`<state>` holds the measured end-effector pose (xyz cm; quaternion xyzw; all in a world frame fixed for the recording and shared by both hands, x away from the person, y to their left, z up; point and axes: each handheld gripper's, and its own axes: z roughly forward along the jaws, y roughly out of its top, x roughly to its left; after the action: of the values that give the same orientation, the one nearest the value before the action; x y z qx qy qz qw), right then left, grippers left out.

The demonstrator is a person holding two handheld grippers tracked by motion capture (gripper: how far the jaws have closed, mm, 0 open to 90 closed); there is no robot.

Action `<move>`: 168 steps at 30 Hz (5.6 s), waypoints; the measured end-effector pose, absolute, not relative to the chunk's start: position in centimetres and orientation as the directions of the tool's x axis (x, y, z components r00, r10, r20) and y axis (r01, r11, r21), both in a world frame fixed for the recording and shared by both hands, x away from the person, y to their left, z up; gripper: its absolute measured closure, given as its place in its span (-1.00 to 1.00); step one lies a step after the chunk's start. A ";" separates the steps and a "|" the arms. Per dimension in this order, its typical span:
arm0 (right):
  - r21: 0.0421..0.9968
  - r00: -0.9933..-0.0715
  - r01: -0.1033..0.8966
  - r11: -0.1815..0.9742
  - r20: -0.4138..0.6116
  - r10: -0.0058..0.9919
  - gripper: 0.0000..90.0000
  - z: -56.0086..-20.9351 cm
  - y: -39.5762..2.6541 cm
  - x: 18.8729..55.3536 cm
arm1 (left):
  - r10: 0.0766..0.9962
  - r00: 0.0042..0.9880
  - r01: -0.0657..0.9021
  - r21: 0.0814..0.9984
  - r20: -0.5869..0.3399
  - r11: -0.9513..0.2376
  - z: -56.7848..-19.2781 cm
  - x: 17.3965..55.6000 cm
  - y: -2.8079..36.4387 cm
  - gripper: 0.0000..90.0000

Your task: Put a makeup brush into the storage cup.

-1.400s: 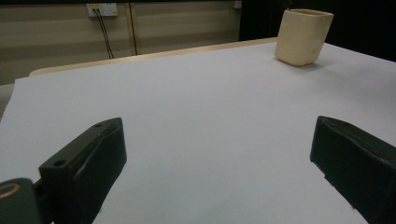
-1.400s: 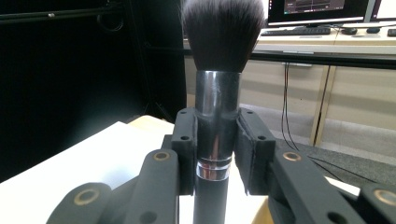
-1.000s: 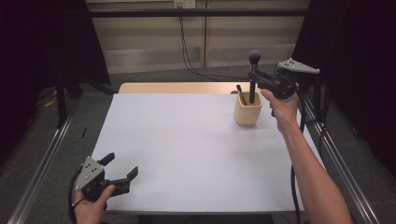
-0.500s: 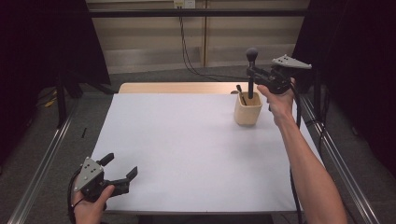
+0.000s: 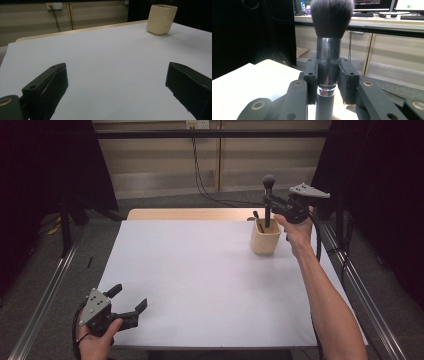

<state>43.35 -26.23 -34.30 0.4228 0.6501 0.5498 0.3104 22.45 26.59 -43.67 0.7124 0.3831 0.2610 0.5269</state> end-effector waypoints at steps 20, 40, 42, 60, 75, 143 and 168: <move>0.970 -0.425 0.242 0.029 0.079 0.902 0.60 -37.1 -26.8 44.0 | 0.819 0.573 0.272 0.949 -0.026 -0.160 -43.7 22.4 26.6 -0.91; 0.956 -0.421 0.291 0.023 0.107 0.901 0.60 -40.1 -26.9 43.8 | 0.819 0.573 0.273 0.948 -0.026 -0.161 -43.7 22.5 26.6 -0.90; 0.955 -0.420 0.296 0.021 0.110 0.901 0.60 -40.2 -26.8 43.8 | 0.818 0.574 0.271 0.949 -0.024 -0.162 -43.7 22.5 26.6 -0.90; 0.940 -0.421 0.338 0.053 0.101 0.901 0.59 -41.5 -26.7 43.5 | 0.815 0.580 0.269 0.948 -0.019 -0.169 -43.7 22.5 26.6 -0.90; 0.926 -0.407 0.376 0.035 0.131 0.904 0.59 -42.4 -27.4 43.3 | 0.814 0.580 0.269 0.949 -0.023 -0.166 -43.7 22.5 26.5 -0.90; 0.940 -0.409 0.342 0.005 0.144 0.901 -0.91 -41.3 -28.1 31.8 | 0.826 0.563 0.251 0.958 -0.028 -0.138 -43.4 21.9 26.7 -0.91; 0.927 -0.393 0.374 0.030 0.129 0.911 -0.91 -44.0 -29.9 25.2 | 0.845 0.534 0.258 0.959 -0.037 -0.121 -43.4 20.9 27.3 -0.91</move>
<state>25.25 -29.91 -43.96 0.4822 0.6662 0.5025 0.2667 20.95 27.31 -43.43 0.6958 0.3961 0.2760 0.5318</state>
